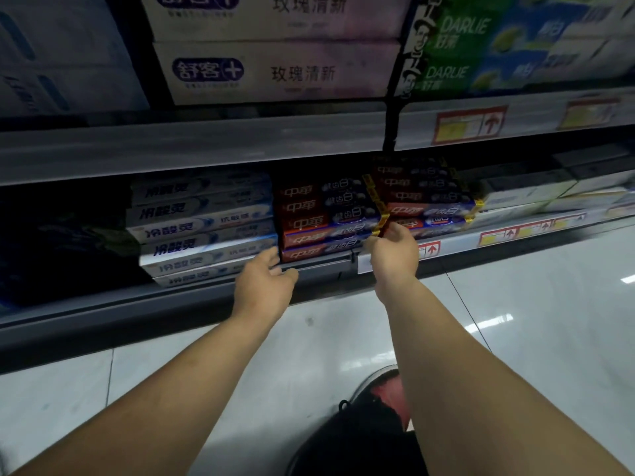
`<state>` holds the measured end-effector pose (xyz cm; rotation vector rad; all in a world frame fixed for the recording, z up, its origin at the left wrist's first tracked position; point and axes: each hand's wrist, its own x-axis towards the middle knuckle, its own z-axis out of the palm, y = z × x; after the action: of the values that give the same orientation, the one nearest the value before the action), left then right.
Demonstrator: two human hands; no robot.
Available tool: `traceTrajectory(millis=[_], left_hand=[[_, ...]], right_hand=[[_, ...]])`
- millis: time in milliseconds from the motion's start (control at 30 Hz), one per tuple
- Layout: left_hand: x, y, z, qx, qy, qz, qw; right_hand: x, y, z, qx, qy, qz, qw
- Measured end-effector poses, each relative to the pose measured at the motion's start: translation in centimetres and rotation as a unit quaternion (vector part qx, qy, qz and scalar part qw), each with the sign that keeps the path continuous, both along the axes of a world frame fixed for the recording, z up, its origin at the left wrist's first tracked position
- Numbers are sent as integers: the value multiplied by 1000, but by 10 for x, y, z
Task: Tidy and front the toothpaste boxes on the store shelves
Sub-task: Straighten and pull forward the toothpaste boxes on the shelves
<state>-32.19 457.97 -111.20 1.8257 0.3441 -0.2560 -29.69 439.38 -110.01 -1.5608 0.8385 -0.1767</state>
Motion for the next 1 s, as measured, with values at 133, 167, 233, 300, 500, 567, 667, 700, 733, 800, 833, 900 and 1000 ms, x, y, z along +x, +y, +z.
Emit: traceTrajectory(millis=[133,167,233,300,500,567,667,700,733,800,833,900,1000], left_hand=[[3,-7,-7,-3,-6,16,1000],[3,-9,-7,1,-8,22,1000],[5,-11,-6,9,-11,40,999],[7,-13,-6,12,-12,53,998],[8,-14,-8,23,-15,79,996],[9,-13,-8,25,-15,79,996],[8,-13,-6,36,-12,75,996],[8,-13,-5,40,-14,75,996],[7,-14,-3,42,-15,74,996],[6,-14,-2,43,-20,70,996],[5,-15,-1,44,-22,67,997],[5,-15,-2,51,-25,58,997],[6,-14,-1,62,-23,43,997]], right_hand=[[6,-6,-3,-23,-6,36,999],[6,-6,-4,-28,-7,48,998],[7,-8,-8,-42,-10,64,997],[7,-11,-10,-49,-12,68,996],[3,-18,-9,-41,-6,85,996],[2,-18,-9,-42,-7,83,996],[2,-17,-9,-44,-10,75,996],[2,-17,-9,-46,-10,72,996],[1,-16,-9,-48,-9,70,996],[1,-15,-10,-51,-10,62,997],[1,-15,-11,-51,-11,58,997],[1,-13,-10,-56,-7,52,997],[1,-11,-10,-65,-5,41,997]])
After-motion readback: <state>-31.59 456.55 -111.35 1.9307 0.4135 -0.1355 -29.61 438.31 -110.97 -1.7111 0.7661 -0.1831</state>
